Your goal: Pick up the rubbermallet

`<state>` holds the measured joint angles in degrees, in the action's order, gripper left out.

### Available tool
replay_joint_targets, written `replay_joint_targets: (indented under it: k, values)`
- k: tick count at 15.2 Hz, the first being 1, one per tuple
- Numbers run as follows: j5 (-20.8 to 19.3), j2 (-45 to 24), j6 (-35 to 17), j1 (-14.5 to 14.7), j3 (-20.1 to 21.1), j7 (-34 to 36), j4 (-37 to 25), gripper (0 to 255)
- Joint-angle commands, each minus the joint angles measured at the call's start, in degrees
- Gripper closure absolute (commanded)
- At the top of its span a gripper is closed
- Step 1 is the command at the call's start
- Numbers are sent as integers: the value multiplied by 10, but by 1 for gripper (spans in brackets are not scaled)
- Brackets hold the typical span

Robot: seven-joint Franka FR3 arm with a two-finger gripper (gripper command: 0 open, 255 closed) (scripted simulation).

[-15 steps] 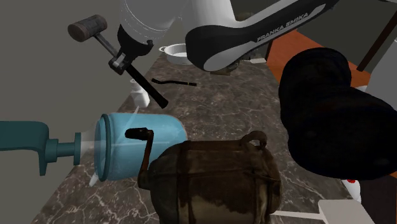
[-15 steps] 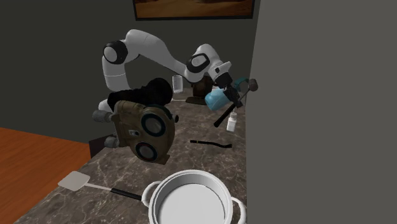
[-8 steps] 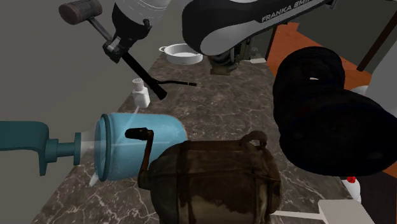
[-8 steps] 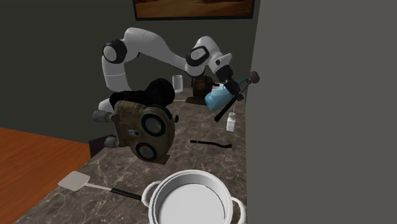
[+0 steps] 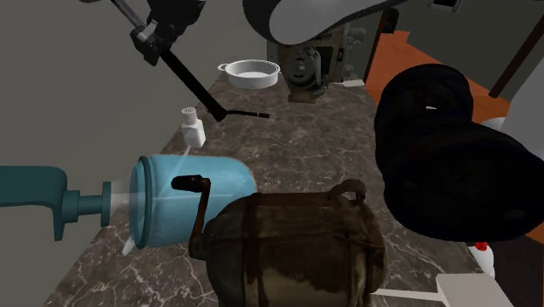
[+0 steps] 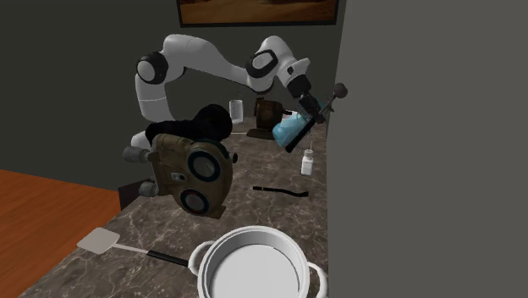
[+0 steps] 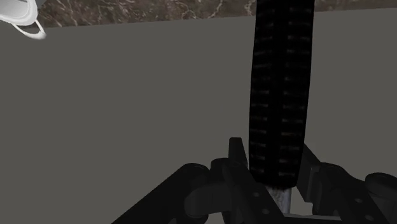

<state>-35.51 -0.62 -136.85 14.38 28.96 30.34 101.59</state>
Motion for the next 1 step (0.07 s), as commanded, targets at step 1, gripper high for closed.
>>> replay_joint_targets:
  k: [1]
  values:
    - [3,0,3,0,0,-3,-4,255]
